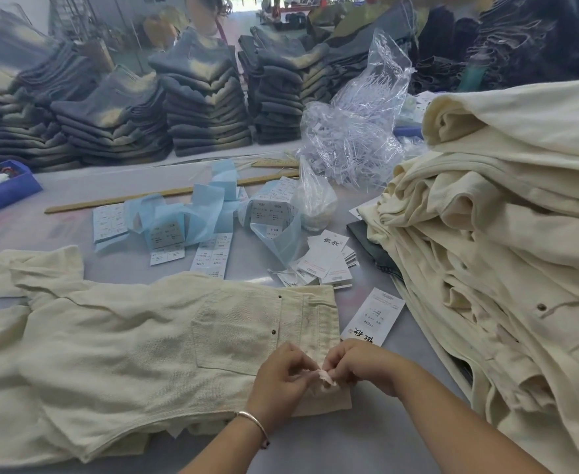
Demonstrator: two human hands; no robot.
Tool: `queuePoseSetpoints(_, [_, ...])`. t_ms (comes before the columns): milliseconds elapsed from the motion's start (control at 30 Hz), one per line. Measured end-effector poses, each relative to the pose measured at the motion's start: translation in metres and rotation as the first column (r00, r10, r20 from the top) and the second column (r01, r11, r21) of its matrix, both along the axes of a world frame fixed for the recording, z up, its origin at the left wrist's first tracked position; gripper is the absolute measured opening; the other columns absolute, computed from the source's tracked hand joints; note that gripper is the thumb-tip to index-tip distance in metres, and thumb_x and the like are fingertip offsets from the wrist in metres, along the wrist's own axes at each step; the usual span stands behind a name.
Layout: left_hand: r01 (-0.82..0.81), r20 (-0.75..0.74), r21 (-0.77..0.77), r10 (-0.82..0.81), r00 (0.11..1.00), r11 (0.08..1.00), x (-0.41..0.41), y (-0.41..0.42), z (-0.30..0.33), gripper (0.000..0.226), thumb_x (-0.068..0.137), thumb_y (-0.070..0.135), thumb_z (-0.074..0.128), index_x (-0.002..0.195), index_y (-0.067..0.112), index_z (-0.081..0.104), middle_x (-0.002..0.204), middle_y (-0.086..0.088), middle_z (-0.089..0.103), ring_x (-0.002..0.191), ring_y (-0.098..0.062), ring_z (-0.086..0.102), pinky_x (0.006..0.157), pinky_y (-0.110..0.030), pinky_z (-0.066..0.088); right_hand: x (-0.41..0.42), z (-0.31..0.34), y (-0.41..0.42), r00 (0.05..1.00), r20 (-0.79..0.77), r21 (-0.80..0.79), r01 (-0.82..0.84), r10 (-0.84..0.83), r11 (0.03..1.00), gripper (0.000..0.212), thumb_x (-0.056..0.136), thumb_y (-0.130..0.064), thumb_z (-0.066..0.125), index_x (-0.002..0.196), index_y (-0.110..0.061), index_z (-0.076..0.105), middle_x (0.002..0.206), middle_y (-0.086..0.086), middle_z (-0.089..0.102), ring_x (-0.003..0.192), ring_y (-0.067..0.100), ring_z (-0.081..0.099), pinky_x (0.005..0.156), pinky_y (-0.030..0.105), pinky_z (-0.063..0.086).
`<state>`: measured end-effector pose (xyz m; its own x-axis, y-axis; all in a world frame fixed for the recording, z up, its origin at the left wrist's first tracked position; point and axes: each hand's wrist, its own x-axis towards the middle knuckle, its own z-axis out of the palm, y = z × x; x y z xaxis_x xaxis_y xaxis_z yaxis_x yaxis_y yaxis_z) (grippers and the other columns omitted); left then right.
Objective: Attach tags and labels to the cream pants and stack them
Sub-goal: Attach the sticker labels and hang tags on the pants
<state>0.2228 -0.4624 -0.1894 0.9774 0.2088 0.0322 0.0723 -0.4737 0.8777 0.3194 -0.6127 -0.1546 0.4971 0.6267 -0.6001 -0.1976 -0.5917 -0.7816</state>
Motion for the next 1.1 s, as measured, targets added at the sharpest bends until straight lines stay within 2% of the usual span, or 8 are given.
queuePoseSetpoints(100, [-0.076, 0.102, -0.026, 0.078, 0.992, 0.997, -0.006, -0.004, -0.004, 0.025, 0.07, 0.001, 0.079, 0.068, 0.022, 0.065, 0.064, 0.011, 0.05, 0.06, -0.003, 0.047, 0.059, -0.018, 0.036, 0.0, 0.001, -0.001, 0.998, -0.064, 0.016, 0.025, -0.024, 1.0, 0.031, 0.077, 0.016, 0.047, 0.065, -0.01, 0.06, 0.057, 0.001, 0.054, 0.054, 0.011, 0.042, 0.052, 0.018, 0.034])
queuePoseSetpoints(267, [0.024, 0.267, 0.222, -0.085, 0.96, 0.975, -0.013, -0.002, -0.001, 0.003, 0.073, 0.025, 0.076, 0.072, 0.022, 0.075, 0.073, 0.01, 0.056, 0.067, -0.004, 0.055, 0.058, -0.023, 0.045, 0.002, 0.006, -0.001, 0.995, -0.088, 0.02, 0.042, -0.04, 0.999, 0.036, 0.075, 0.017, 0.044, 0.059, -0.013, 0.056, 0.059, 0.002, 0.049, 0.054, 0.01, 0.038, 0.053, 0.019, 0.032])
queuePoseSetpoints(367, [0.033, 0.269, 0.33, -0.128, 0.955, 0.943, -0.012, -0.002, 0.005, 0.015, 0.069, 0.04, 0.08, 0.072, 0.025, 0.076, 0.071, 0.008, 0.059, 0.064, -0.007, 0.056, 0.057, -0.026, 0.045, 0.001, 0.007, 0.001, 0.998, -0.062, -0.009, 0.025, -0.026, 1.0, 0.035, 0.078, 0.014, 0.051, 0.06, -0.014, 0.061, 0.06, 0.001, 0.051, 0.057, 0.01, 0.041, 0.055, 0.02, 0.032])
queuePoseSetpoints(633, [0.006, 0.223, 0.466, -0.124, 0.967, 0.885, -0.007, -0.006, 0.005, 0.011, 0.067, 0.031, 0.081, 0.066, 0.023, 0.073, 0.068, 0.006, 0.06, 0.06, -0.016, 0.059, 0.052, -0.04, 0.048, 0.002, 0.015, 0.01, 0.991, 0.129, -0.194, 0.068, -0.043, 0.979, 0.023, 0.076, 0.004, 0.067, 0.063, -0.014, 0.068, 0.056, -0.001, 0.057, 0.05, 0.007, 0.043, 0.048, 0.019, 0.03])
queuePoseSetpoints(700, [0.011, 0.218, 0.474, -0.13, 0.967, 0.88, -0.005, -0.005, 0.004, 0.01, 0.067, 0.027, 0.082, 0.066, 0.023, 0.073, 0.067, 0.005, 0.06, 0.059, -0.018, 0.059, 0.051, -0.041, 0.047, 0.0, 0.016, 0.015, 0.99, 0.135, -0.252, 0.081, -0.048, 0.964, 0.011, 0.072, 0.004, 0.065, 0.074, -0.004, 0.072, 0.061, 0.006, 0.058, 0.049, 0.011, 0.044, 0.049, 0.023, 0.028])
queuePoseSetpoints(867, [0.072, 0.208, 0.493, -0.198, 0.958, 0.867, -0.002, -0.003, 0.001, 0.01, 0.069, 0.024, 0.079, 0.064, 0.02, 0.072, 0.067, 0.004, 0.06, 0.058, -0.018, 0.058, 0.052, -0.035, 0.047, -0.003, 0.013, 0.013, 0.99, 0.131, -0.268, 0.086, -0.053, 0.96, 0.021, 0.066, 0.001, 0.066, 0.085, 0.002, 0.074, 0.061, 0.007, 0.063, 0.047, 0.011, 0.047, 0.048, 0.021, 0.029])
queuePoseSetpoints(967, [0.111, 0.117, 0.376, -0.165, 0.979, 0.92, 0.002, 0.0, 0.001, 0.012, 0.073, 0.023, 0.075, 0.066, 0.015, 0.07, 0.071, 0.003, 0.059, 0.062, -0.014, 0.056, 0.058, -0.033, 0.045, -0.003, 0.009, 0.007, 0.983, 0.155, -0.201, 0.133, -0.102, 0.971, 0.011, 0.065, -0.001, 0.068, 0.071, -0.006, 0.074, 0.057, 0.005, 0.065, 0.046, 0.01, 0.05, 0.048, 0.019, 0.032])
queuePoseSetpoints(1100, [0.029, -0.076, -0.088, -0.036, 0.996, 0.996, 0.008, 0.007, 0.009, 0.013, 0.073, 0.021, 0.065, 0.067, 0.01, 0.061, 0.066, 0.002, 0.053, 0.063, -0.008, 0.048, 0.066, -0.027, 0.04, 0.001, 0.007, -0.007, 0.943, 0.185, -0.016, 0.286, -0.278, 0.958, 0.011, 0.073, -0.001, 0.071, 0.076, -0.011, 0.075, 0.068, 0.005, 0.073, 0.051, 0.011, 0.06, 0.046, 0.018, 0.036])
